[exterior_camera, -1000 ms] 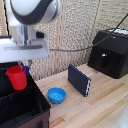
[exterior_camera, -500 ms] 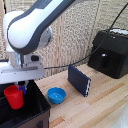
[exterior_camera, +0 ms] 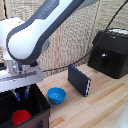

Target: Please find the red cup among the items before you. Carefully move your gripper towards it and gently hold it. Locate the front section of the organizer in front of you. Transfer the red cup above the front section and let go, placing it within that section.

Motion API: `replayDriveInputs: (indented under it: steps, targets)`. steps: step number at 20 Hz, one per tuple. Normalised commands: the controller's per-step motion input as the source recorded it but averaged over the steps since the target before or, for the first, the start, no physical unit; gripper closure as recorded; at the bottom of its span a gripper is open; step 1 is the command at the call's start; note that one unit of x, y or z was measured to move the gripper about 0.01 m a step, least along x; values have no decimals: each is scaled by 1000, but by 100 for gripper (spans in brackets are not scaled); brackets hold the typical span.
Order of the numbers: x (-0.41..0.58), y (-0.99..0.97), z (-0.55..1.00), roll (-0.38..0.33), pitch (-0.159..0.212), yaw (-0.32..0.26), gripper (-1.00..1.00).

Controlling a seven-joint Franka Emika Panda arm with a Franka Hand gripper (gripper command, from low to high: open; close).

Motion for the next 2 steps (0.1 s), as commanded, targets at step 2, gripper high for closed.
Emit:
replayDriveInputs:
  steps: [2]
  targets:
    - [289,-196,289,62,22,0,-100]
